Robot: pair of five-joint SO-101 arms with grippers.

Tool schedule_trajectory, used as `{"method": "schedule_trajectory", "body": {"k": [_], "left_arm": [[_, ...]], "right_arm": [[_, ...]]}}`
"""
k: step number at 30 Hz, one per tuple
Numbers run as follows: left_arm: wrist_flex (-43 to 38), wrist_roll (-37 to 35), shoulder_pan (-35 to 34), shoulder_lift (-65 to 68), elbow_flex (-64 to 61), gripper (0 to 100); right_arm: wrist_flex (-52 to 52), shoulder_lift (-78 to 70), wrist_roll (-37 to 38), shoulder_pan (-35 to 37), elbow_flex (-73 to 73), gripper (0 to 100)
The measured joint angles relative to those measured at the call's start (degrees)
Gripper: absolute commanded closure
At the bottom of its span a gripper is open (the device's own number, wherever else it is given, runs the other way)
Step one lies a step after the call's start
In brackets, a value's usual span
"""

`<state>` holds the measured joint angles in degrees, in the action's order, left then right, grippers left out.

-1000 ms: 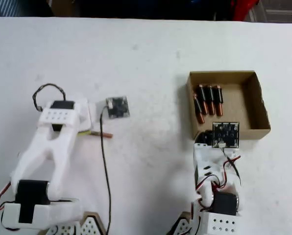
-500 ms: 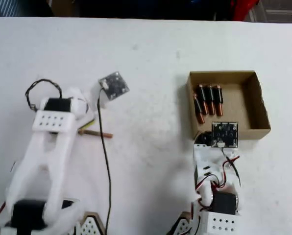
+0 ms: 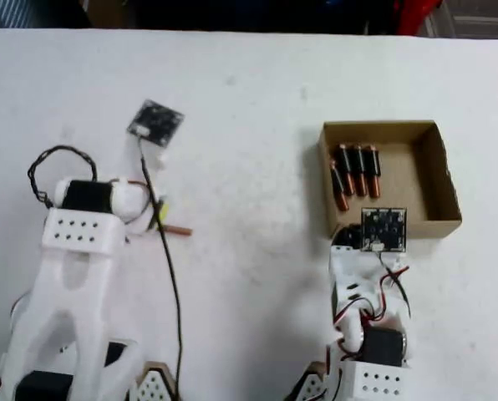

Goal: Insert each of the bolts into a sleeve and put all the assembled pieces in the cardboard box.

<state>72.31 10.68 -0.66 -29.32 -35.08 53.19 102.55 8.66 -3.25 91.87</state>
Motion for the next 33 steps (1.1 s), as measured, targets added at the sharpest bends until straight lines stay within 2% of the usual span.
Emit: {"method": "schedule_trajectory", "body": {"k": [3,10,14,17,26,33], "left_arm": [[1.1,-6.5,-0.1,0.0,0.0,87],[1.4,-14.2,0.0,-0.1,0.0,87],[0.9,-24.4,0.0,-0.1,-3.7,87],[-2.5,-32.2,0.0,-0.1,-7.5,86],[-13.6,-45.7,0.0,-0.1,-15.6,86],[-15.3,-54.2,0.0,-0.1,-16.4,86]], "right_arm": [[0.0,0.0,0.0,0.0,0.0,96.4],[0.0,0.0,0.0,0.0,0.0,96.4],[0.0,0.0,0.0,0.0,0.0,96.4],[0.0,0.0,0.0,0.0,0.0,96.4],[0.0,0.0,0.0,0.0,0.0,96.4],[0.0,0.0,0.0,0.0,0.0,96.4]]}}
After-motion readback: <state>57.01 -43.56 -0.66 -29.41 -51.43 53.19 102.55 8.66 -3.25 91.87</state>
